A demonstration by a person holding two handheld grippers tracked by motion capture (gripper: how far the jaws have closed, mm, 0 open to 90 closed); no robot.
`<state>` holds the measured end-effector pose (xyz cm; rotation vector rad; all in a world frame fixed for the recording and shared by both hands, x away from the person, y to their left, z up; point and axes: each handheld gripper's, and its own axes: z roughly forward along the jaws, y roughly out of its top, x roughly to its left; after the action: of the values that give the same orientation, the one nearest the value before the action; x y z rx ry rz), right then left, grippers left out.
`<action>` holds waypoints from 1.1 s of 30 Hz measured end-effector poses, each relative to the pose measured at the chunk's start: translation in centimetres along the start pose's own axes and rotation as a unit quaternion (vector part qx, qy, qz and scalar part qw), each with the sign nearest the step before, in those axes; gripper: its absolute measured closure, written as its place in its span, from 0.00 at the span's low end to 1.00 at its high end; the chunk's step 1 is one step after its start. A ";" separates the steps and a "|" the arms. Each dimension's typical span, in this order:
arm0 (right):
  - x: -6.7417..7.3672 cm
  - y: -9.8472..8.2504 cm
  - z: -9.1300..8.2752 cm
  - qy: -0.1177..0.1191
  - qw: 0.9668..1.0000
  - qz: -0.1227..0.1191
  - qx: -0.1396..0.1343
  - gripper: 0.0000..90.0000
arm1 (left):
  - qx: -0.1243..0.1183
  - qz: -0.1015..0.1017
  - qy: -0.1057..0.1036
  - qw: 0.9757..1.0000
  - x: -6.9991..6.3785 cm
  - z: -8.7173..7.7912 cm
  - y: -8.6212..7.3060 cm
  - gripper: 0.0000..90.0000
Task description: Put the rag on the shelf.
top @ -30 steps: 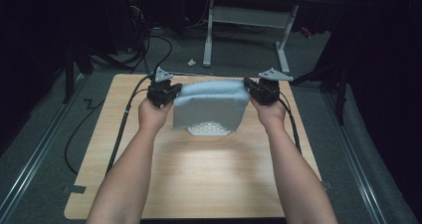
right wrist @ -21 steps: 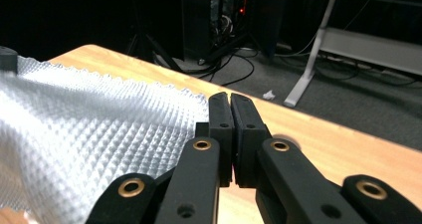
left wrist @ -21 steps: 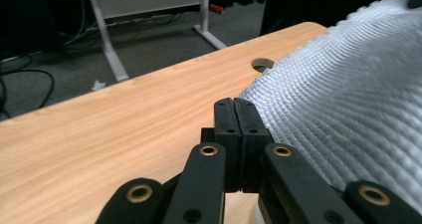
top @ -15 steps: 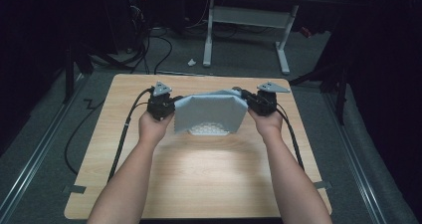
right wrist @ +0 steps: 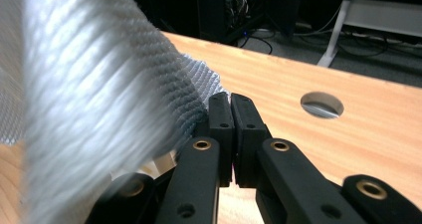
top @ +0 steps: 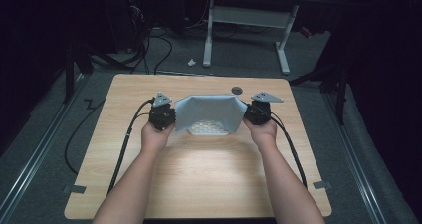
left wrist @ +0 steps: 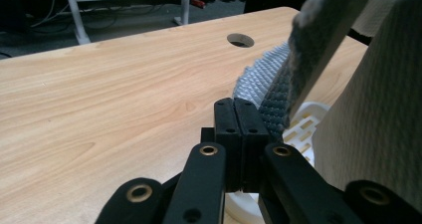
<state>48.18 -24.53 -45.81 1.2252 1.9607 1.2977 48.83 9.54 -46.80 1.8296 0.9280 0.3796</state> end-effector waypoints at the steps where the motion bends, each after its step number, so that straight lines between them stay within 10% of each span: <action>1: 0.0 -0.2 0.0 0.001 1.000 0.000 0.002 0.99 | 0.001 -0.001 -0.002 1.000 -0.1 0.0 -0.2 1.00; 33: -1.2 -1.8 0.9 -0.003 1.000 0.026 0.013 0.99 | 0.033 -0.003 -0.006 0.999 -0.7 0.5 -1.1 0.99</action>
<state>48.76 -25.43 -47.90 1.2976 1.9593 1.2970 48.25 8.87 -47.89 1.8869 0.9477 0.3374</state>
